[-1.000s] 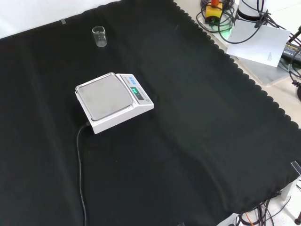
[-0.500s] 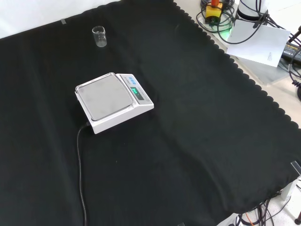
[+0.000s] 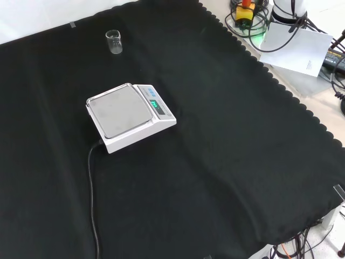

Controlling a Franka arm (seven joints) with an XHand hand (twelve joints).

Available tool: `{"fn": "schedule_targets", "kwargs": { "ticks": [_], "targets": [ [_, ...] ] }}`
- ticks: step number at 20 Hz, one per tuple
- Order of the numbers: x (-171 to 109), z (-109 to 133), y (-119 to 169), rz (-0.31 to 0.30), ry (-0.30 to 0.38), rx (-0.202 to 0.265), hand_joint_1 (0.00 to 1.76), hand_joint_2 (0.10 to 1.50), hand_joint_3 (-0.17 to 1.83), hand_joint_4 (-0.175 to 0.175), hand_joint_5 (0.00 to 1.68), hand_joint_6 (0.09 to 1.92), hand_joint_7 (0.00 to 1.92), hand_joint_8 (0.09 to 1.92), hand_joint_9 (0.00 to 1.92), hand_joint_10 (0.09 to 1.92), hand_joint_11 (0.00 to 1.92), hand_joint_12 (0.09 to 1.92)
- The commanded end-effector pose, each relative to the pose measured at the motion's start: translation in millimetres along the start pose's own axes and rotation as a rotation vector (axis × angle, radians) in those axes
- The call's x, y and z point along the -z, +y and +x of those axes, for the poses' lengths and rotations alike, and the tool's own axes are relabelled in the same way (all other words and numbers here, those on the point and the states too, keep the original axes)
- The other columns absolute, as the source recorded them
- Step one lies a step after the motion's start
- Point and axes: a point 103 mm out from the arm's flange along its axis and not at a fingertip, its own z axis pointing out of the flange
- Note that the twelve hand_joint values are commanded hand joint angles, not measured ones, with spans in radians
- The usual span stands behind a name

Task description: Pick up the beaker.

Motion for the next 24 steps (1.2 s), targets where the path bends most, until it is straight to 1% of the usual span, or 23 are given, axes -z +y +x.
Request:
{"fn": "schedule_targets", "kwargs": {
  "ticks": [1,4,7,8,10,13,17,24],
  "targets": [
    [-31,-42,63,0.042,0.038,-0.014,0.57,0.81,0.38,0.035,0.48,0.12,0.44,0.59,0.54,0.69,0.01,1.48],
    [-45,-52,84,0.068,0.061,-0.029,0.57,0.81,0.38,0.034,0.48,0.12,0.44,0.59,0.54,0.69,0.00,1.48],
    [-63,-67,100,0.082,0.108,-0.061,0.57,0.81,0.38,0.031,0.49,0.12,0.44,0.59,0.54,0.69,0.00,1.48],
    [-68,-69,103,0.077,0.111,-0.071,0.57,0.81,0.38,0.029,0.49,0.12,0.44,0.59,0.54,0.69,0.01,1.48],
    [-78,-72,110,0.069,0.095,-0.089,0.57,0.81,0.38,0.024,0.50,0.12,0.45,0.60,0.54,0.69,0.01,1.48],
    [-90,-77,122,0.089,0.091,-0.109,0.58,0.81,0.38,0.018,0.52,0.13,0.46,0.60,0.54,0.69,0.02,1.48],
    [-102,-82,141,0.122,0.111,-0.110,0.58,0.81,0.38,0.016,0.52,0.13,0.46,0.60,0.55,0.70,0.03,1.47],
    [-104,-73,168,0.140,0.087,-0.081,0.59,0.81,0.37,0.014,0.53,0.13,0.46,0.60,0.55,0.70,0.04,1.47]
  ]
}}
